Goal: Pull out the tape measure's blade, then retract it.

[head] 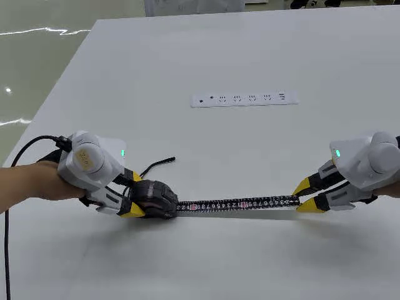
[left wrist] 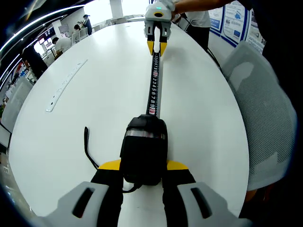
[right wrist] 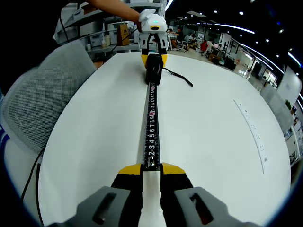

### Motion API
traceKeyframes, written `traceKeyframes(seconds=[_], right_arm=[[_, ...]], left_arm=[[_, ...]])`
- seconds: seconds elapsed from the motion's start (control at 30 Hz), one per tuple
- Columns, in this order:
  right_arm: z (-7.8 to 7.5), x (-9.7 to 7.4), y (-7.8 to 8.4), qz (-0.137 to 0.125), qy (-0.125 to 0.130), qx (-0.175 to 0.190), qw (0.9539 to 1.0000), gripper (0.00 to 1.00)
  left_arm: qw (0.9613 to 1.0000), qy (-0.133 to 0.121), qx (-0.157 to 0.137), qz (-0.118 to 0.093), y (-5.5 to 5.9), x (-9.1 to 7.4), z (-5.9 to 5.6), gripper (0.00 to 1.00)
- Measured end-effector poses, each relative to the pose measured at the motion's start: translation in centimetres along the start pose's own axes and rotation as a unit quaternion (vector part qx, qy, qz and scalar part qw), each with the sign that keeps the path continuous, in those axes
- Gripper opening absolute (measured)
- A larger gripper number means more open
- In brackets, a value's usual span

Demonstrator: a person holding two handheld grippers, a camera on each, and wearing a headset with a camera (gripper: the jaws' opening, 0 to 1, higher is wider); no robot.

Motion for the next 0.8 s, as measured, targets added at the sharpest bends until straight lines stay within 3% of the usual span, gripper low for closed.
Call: traceKeyframes(seconds=[0.43,0.57,0.7,0.8], right_arm=[[-0.5,0.8,0.6,0.017,0.005,-0.002,0.9998,0.13],[-0.3,1.0,0.4,0.027,0.007,-0.010,0.9995,0.13],[-0.5,1.1,0.5,0.031,0.012,-0.013,0.9994,0.13],[-0.4,1.2,0.5,0.039,0.013,-0.023,0.9989,0.14]], left_arm=[[1.0000,0.000,-0.003,0.002,-0.6,-0.1,-0.4,0.27],[1.0000,0.001,-0.004,0.002,-0.2,0.0,0.0,0.27],[1.0000,0.002,-0.005,0.003,-1.0,-0.3,-0.6,0.27],[1.0000,0.004,-0.008,0.000,-0.3,0.0,0.0,0.27]])
Point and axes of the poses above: the centre of the closed fingertips' face, and the gripper's own axes: x roughly forward along the fingers, z roughly to its left, y roughly out of its underside, the point moved 2 cm from there along -x, roughly backward along the fingers, and after that the axes turned 1 degree about x, right-handed, at the moved point
